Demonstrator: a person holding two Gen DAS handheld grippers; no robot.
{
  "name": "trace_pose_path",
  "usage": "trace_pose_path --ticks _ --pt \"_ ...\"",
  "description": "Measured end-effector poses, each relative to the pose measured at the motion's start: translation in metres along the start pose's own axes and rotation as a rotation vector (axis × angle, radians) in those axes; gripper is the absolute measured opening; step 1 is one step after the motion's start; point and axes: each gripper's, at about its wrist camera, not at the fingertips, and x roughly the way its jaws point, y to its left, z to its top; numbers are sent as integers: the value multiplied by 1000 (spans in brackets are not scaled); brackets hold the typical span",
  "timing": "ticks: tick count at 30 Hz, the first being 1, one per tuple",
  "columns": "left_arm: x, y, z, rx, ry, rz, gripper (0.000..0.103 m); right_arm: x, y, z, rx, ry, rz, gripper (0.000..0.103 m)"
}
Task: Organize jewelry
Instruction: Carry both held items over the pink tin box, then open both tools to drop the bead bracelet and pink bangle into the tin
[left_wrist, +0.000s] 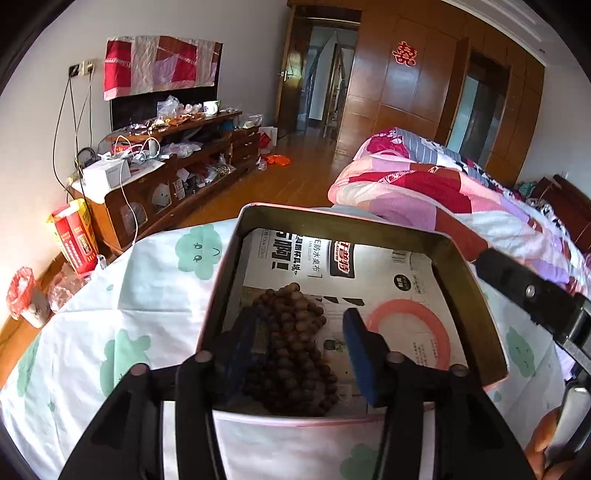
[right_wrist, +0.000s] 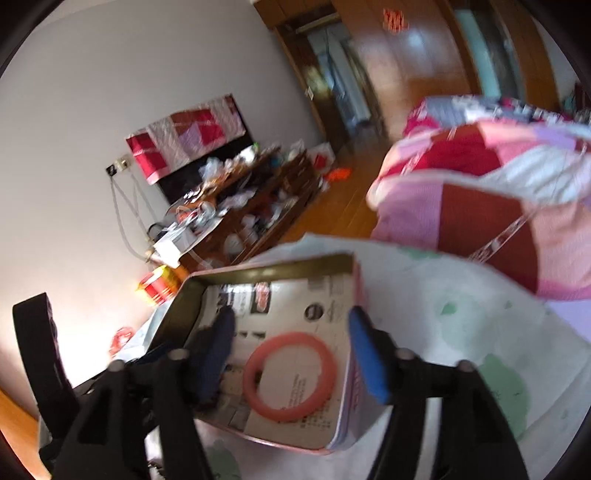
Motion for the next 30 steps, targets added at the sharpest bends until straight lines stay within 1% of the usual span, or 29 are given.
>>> trace_pose_path --ticks 2,5,7,10,12,16,22,30 --pt "2 -5 0 19 3 24 53 0 5 1 -29 -17 -28 71" --pt "1 -5 1 24 3 44 54 2 5 2 -22 -10 -35 71" --pt "-3 -4 1 22 -14 56 54 2 5 3 -21 -20 -51 71" --pt "-12 -5 4 30 -47 63 54 -9 6 5 -25 -81 -78 71" --pt "-18 -6 4 35 -56 77 54 -15 7 7 -27 -109 -96 81" --pt "-33 -5 0 41 -68 97 54 -31 11 8 -20 -130 -120 82" --pt "-59 -6 -10 53 -95 123 54 -61 14 -9 -44 -150 -172 85" --pt "-78 -1 -31 12 -86 104 54 -86 12 -38 -18 -126 -172 85"
